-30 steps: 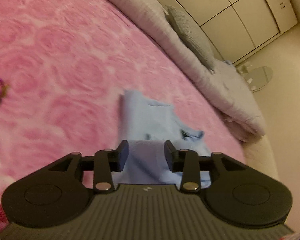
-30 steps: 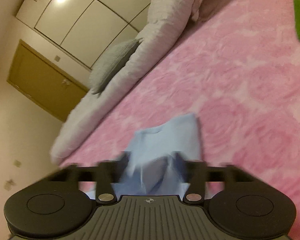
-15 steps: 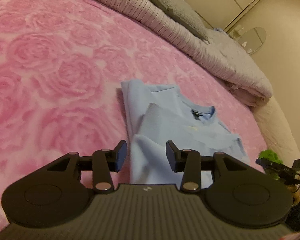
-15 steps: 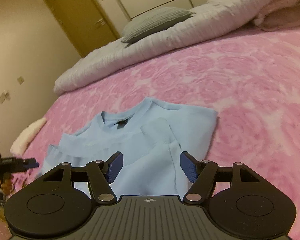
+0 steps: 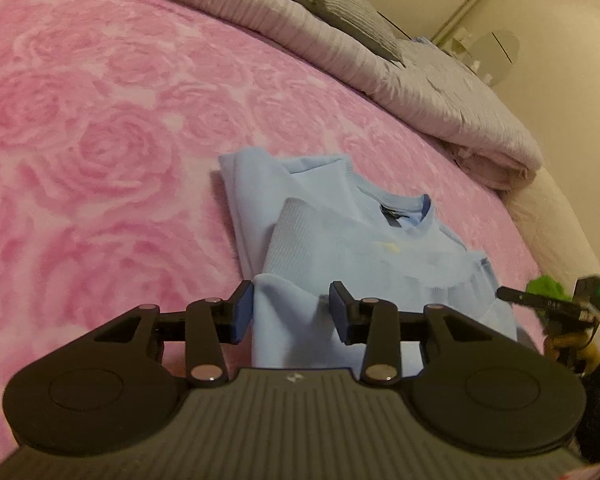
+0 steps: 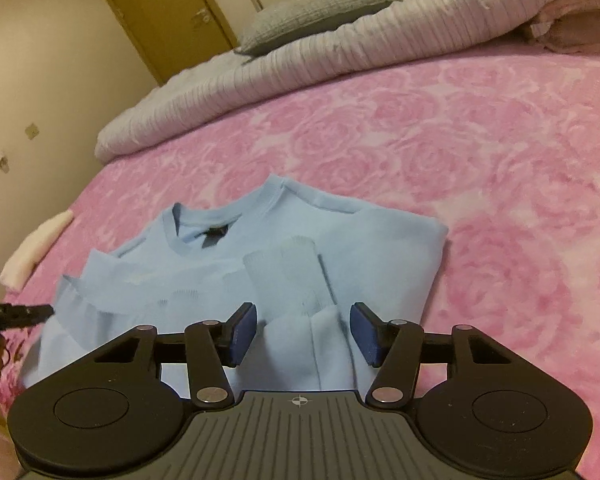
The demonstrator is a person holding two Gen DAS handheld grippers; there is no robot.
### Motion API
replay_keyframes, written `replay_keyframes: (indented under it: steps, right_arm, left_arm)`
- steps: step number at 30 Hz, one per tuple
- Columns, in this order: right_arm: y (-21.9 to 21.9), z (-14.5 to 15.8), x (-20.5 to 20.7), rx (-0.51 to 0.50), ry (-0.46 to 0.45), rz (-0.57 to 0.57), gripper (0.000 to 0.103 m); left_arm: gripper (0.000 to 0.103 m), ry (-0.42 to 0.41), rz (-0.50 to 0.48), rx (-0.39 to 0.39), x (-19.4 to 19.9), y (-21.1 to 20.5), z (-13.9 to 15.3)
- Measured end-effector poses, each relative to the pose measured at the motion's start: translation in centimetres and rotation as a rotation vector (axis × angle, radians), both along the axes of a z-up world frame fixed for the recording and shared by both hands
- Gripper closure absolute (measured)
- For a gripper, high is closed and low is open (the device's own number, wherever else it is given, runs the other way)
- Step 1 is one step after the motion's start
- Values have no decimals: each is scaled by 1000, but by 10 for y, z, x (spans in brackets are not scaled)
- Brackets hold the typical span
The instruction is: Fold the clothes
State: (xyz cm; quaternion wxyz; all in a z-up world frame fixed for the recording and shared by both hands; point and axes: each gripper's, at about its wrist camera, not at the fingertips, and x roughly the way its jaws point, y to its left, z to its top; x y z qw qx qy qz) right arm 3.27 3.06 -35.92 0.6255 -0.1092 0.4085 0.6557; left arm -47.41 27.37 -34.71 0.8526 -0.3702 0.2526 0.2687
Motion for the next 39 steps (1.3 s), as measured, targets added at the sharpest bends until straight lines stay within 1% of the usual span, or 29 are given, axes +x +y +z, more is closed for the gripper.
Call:
replay_keyframes:
  steps: [1,2,3,5,6,8,12,14,17,19,20,21,25,27,32,34,37,39]
  right_arm:
    - [-2,2,-3,5,-17,11,68]
    - [-4,5,-7,12,-36,21,74]
    - [-7,8,-10,19,-54,30,75]
    - [-12,13,-17,33,-91,50,79]
    - [-14,16,-21,40,-110,59,83]
    - [-23,31,-26,97,-141,57,84]
    - [-31,56,-33,197,-215,36,85]
    - [-26,65,-31,238,-247,3,85]
    - [-8,71,-18,272,-256,-53,85]
    - [6,69,-9,277,-266,-72,85]
    - [16,67,-5,264,-278,-77,85]
    - [25,63,-2,251,-289,-82,85]
    - [57,35,8,164,-306,-91,85]
    - [65,24,9,145,-312,-90,85]
    - [80,10,17,135,-317,-114,85]
    - [86,5,22,128,-314,-128,85]
    - [107,-18,24,-6,-316,-112,85]
    - [114,-30,22,-72,-342,-96,83]
  left_arm:
    - [80,2,-6,14,1,-2,1]
    - [92,3,-12,29,1,-4,2]
    - [95,5,-19,43,2,-7,4]
    - [96,4,-31,80,1,-13,8]
    - [97,0,-35,105,0,-17,12]
    - [97,-7,-43,157,-2,-26,22]
    - [97,-46,-27,202,14,-5,31]
    - [97,-67,-17,223,22,7,36]
    - [97,-98,-3,254,35,25,43]
    - [97,-119,6,274,44,37,47]
    - [97,-130,11,284,49,43,50]
    - [97,-113,9,289,56,48,46]
    - [97,-3,-11,301,89,65,21]
    - [97,6,-5,296,94,70,13]
    - [97,-28,41,265,95,84,0]
    - [97,13,38,239,101,90,-10]
    - [95,98,36,194,112,99,-27]
    - [85,125,62,174,111,103,-30]
